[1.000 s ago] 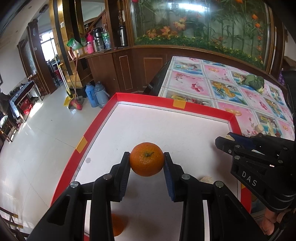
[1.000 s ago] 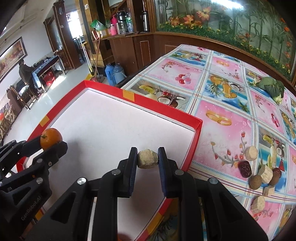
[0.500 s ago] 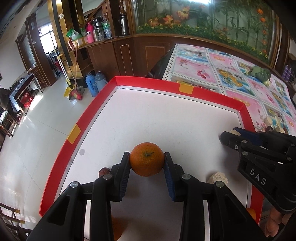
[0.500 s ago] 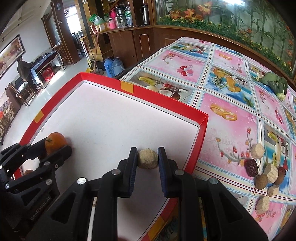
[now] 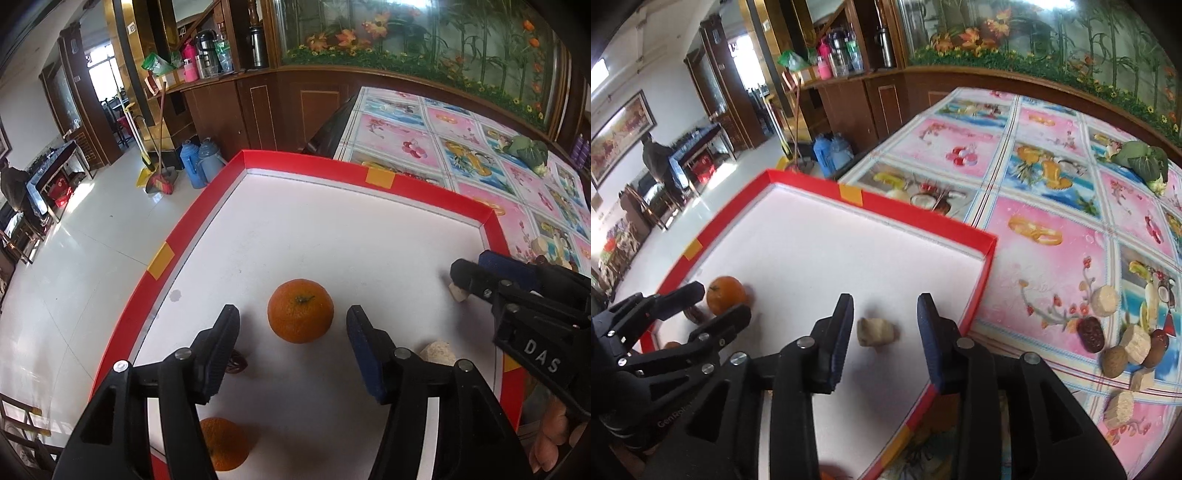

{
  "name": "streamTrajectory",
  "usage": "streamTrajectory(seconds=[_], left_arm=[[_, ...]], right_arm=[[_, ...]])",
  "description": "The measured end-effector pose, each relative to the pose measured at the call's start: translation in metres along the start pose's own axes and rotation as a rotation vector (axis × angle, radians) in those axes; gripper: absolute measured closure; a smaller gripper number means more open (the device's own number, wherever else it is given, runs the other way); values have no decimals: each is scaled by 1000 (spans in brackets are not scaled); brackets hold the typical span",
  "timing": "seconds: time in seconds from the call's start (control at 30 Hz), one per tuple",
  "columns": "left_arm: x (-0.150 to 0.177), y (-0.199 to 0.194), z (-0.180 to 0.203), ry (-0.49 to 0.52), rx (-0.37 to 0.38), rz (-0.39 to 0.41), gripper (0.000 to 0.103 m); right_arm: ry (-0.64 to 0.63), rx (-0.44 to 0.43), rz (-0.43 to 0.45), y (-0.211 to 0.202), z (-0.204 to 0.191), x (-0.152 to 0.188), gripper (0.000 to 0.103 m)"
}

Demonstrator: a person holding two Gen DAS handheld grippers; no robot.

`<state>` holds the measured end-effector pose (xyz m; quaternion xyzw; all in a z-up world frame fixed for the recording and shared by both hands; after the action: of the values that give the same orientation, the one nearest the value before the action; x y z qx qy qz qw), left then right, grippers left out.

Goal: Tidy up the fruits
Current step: 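Carry the cube and orange over the tray and open both tools, then grasp a beige cylindrical piece with the right tool while the left tool reaches for a beige piece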

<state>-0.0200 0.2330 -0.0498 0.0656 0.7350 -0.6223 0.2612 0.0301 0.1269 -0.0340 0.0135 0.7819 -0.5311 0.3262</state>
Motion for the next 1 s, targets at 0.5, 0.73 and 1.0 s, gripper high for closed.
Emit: streamTrajectory(seconds=[0.5,0.73,1.0], left_arm=[[0,-49,66,78,46,85,28],[8,-65,123,188,64,102,26],[22,-60,184,308,92,73,26]], right_arm=[[197,9,146,-70,118,17,60],[365,39,200,-115,220,41,60],[485,27,164,-130,285,70,60]])
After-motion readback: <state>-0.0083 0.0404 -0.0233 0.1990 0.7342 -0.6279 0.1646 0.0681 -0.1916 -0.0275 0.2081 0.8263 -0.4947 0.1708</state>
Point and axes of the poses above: each gripper's, at about its wrist camera, not at the fingertips, and y roughly the way its jaws point, z to its right, x to its underside, the point moved 8 cm from there along y, roughly the way its jaws point, and after that the axes turned 10 degrees about -z, right-handed, at the moved point
